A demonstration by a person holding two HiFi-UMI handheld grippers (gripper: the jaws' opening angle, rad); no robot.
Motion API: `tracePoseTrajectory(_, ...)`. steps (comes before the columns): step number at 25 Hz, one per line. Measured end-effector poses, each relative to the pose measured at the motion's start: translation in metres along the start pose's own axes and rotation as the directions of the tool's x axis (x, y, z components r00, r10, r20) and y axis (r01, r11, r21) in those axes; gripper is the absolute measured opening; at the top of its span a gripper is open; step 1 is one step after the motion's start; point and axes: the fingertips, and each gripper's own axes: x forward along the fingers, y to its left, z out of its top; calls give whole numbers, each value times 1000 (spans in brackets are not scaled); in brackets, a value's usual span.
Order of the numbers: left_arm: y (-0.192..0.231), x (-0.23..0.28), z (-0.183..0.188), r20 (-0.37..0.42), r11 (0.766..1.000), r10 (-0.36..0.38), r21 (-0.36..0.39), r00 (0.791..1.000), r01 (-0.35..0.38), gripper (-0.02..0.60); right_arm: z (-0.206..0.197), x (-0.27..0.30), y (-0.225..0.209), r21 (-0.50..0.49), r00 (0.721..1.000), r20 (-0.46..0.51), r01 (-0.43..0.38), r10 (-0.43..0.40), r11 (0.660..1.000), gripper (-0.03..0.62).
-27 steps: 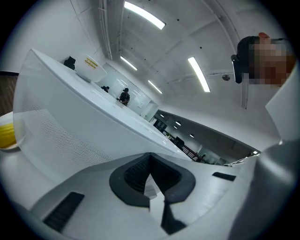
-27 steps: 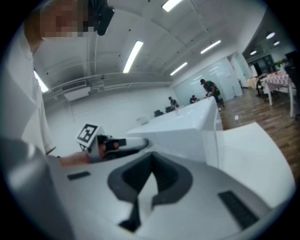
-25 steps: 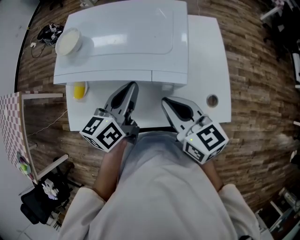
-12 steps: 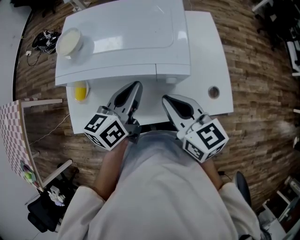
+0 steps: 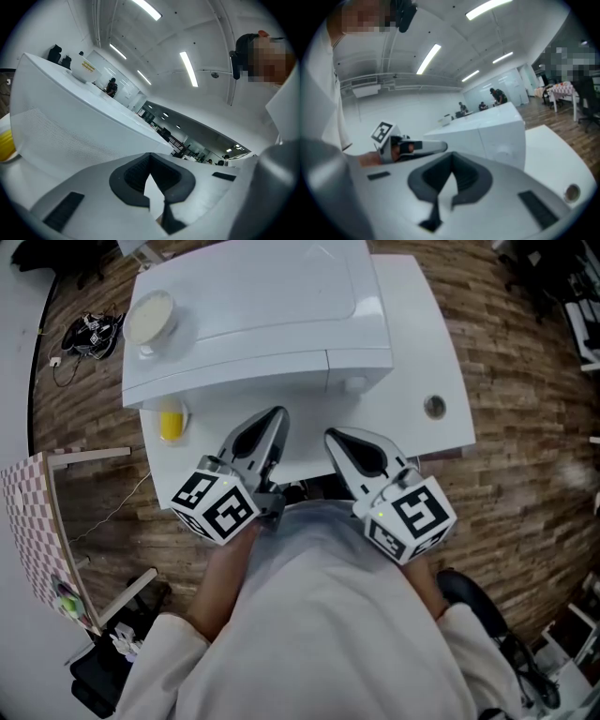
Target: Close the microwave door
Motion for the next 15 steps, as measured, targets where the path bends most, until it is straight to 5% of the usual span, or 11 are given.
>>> tracePoseTrajectory(15, -18, -57, -3, -2, 995, -95, 6, 995, 95, 17, -16, -19, 35, 21, 992, 42, 122, -122, 992, 17)
